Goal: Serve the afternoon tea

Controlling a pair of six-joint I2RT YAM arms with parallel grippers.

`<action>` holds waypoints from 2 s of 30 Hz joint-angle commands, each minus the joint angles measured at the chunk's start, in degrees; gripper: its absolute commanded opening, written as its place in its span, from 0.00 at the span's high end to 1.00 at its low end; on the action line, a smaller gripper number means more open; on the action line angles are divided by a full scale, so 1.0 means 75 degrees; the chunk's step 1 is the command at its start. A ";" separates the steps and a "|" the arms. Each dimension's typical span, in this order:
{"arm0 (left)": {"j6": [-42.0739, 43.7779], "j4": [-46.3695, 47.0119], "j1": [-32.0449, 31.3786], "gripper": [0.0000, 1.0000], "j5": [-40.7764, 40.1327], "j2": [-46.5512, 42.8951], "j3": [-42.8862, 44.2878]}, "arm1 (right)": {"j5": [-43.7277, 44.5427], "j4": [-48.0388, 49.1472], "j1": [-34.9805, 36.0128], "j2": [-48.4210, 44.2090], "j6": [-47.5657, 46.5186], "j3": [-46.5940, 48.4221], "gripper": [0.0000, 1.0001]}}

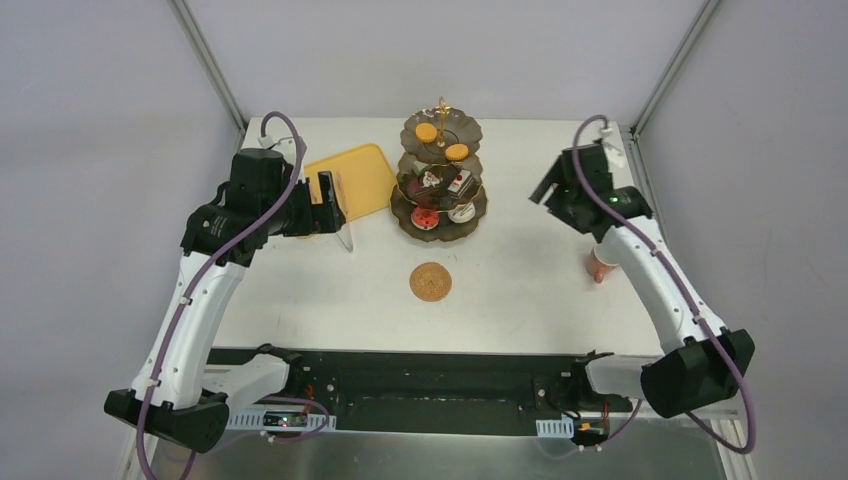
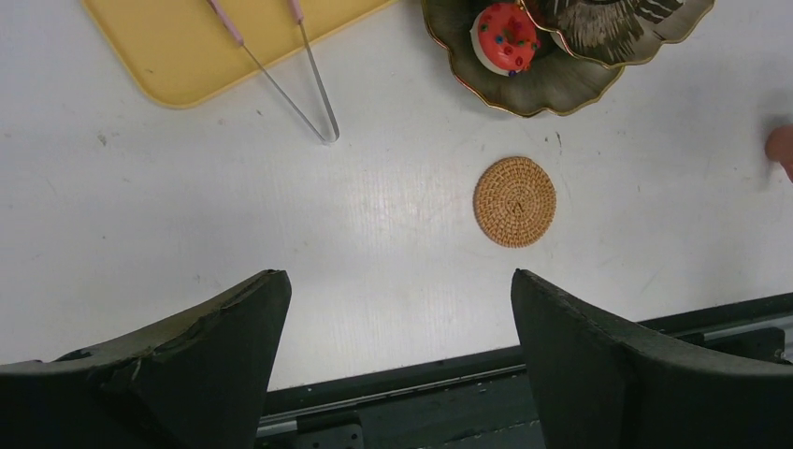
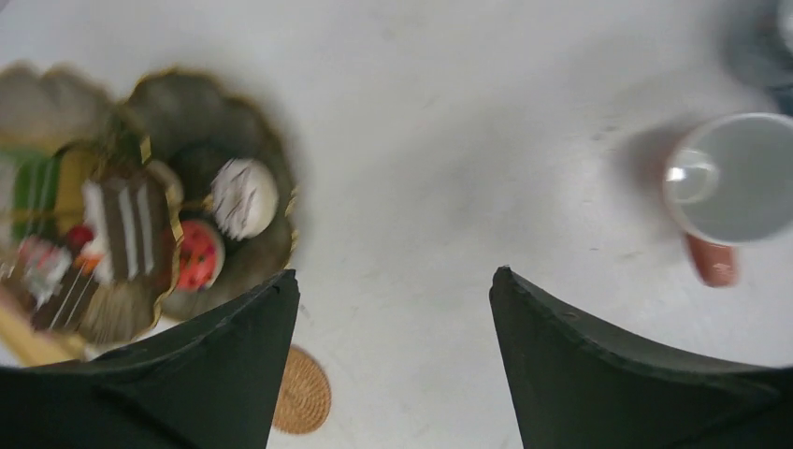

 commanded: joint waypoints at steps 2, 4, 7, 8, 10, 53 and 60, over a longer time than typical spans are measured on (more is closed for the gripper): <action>0.0617 0.0347 -0.0470 0.08 -0.0157 -0.0257 -0.0112 | 0.0252 -0.1980 -0.1784 -0.0562 0.0403 0.0566 0.16; 0.0790 0.0323 -0.0799 0.08 -0.0434 -0.0283 -0.0079 | -0.0273 -0.2349 -0.2739 -0.0593 0.0570 0.0510 0.16; 0.0956 0.0311 -0.1128 0.07 -0.0657 -0.0415 -0.0066 | -0.1074 -0.2868 -0.4043 -0.0367 0.0768 0.0364 0.19; 0.0958 0.0311 -0.1172 0.06 -0.0734 -0.0456 -0.0066 | -0.1169 -0.3043 -0.4264 -0.0152 0.0799 0.0347 0.21; 0.0920 0.0298 -0.1227 0.06 -0.0697 -0.0476 -0.0077 | -0.0881 -0.3322 -0.4506 0.0110 0.0862 0.0319 0.23; -0.0236 0.0065 -0.1231 0.07 -0.0802 -0.0032 0.0792 | -0.1694 -0.0863 -0.4724 0.0186 0.0432 -0.1883 1.00; -0.0002 0.0280 -0.1231 0.07 -0.0902 -0.0389 0.0305 | -0.0716 -0.1793 -0.0924 -0.0150 0.2178 -0.1433 1.00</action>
